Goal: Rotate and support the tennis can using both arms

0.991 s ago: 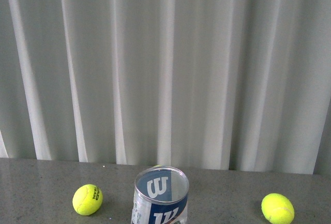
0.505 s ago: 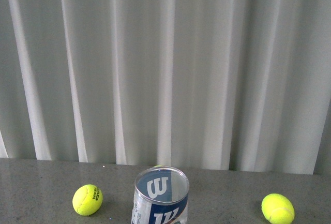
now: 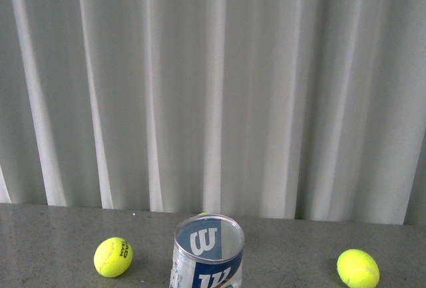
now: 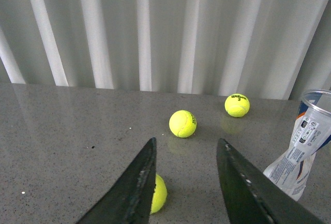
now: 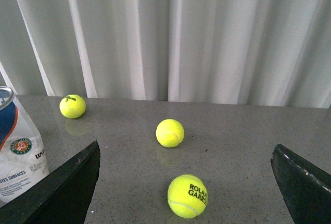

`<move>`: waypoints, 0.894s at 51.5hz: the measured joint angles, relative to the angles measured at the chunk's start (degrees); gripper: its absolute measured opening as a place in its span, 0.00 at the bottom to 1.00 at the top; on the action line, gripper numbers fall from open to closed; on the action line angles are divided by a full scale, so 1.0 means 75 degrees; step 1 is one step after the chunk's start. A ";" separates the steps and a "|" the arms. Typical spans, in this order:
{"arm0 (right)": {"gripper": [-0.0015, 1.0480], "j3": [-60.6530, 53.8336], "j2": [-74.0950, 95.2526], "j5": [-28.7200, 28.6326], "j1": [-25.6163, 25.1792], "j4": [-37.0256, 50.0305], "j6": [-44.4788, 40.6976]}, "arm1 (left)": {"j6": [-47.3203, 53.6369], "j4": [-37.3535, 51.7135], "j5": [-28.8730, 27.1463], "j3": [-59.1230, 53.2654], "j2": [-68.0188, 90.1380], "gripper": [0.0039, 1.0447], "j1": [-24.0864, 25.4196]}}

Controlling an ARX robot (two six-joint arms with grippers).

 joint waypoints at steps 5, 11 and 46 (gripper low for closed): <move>0.93 0.0000 0.0003 0.0000 0.0000 0.0000 0.0000 | 0.0000 0.0000 0.0000 0.0000 -0.0003 0.54 0.0000; 0.93 0.0000 0.0000 0.0000 0.0000 0.0000 0.0000 | 0.0000 0.0000 0.0000 0.0000 -0.0003 0.76 0.0000; 0.93 0.0000 0.0003 0.0000 0.0000 0.0000 0.0000 | 0.0006 0.0000 0.0000 0.0000 -0.0003 0.94 0.0000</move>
